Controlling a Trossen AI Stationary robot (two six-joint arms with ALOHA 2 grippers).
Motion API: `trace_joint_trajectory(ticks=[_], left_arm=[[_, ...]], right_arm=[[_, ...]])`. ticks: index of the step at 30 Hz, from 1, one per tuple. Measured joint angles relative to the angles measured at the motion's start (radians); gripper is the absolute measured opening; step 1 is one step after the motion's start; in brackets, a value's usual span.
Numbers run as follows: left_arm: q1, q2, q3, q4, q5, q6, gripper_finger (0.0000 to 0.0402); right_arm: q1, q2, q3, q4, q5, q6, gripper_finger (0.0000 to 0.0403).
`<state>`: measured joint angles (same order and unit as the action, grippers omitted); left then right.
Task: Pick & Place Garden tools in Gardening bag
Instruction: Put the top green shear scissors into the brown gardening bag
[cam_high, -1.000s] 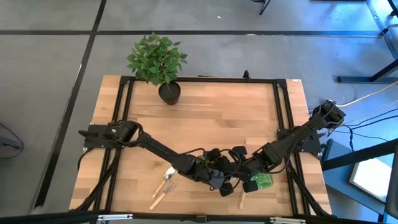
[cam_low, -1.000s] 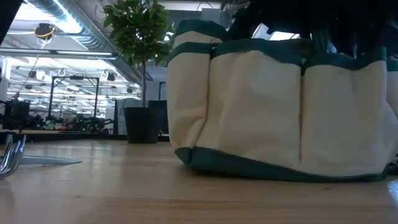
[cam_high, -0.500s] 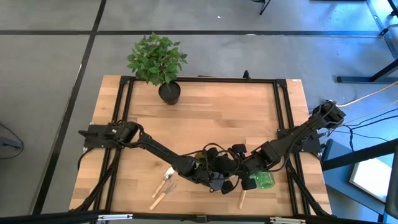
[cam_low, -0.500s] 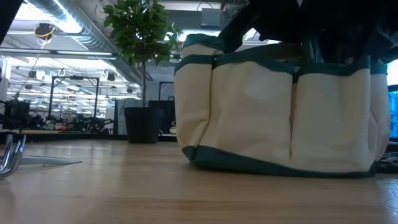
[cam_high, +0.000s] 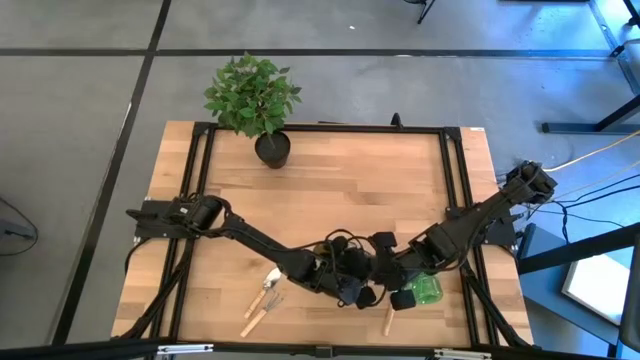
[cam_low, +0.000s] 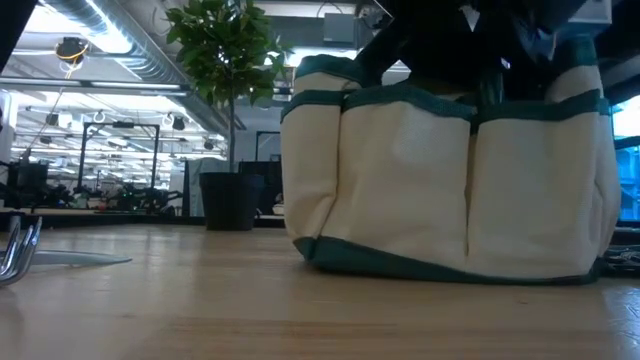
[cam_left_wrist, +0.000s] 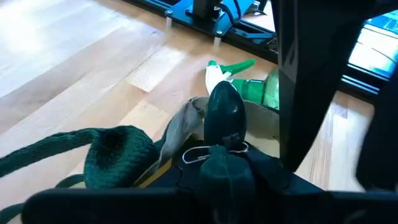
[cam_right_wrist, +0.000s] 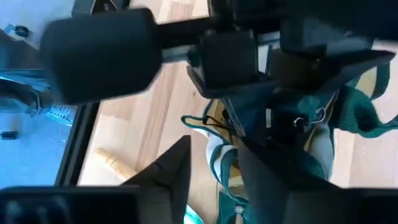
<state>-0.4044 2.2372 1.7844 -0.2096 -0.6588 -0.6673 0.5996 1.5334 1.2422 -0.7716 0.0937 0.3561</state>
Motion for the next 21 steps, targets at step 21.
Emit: trace_joint_trajectory(ticks=[21], left_arm=[[0.017,0.003,-0.003,0.125,0.206,0.104,0.0111]], right_arm=[[0.046,0.007,0.016,-0.06,0.042,0.048,0.0179]])
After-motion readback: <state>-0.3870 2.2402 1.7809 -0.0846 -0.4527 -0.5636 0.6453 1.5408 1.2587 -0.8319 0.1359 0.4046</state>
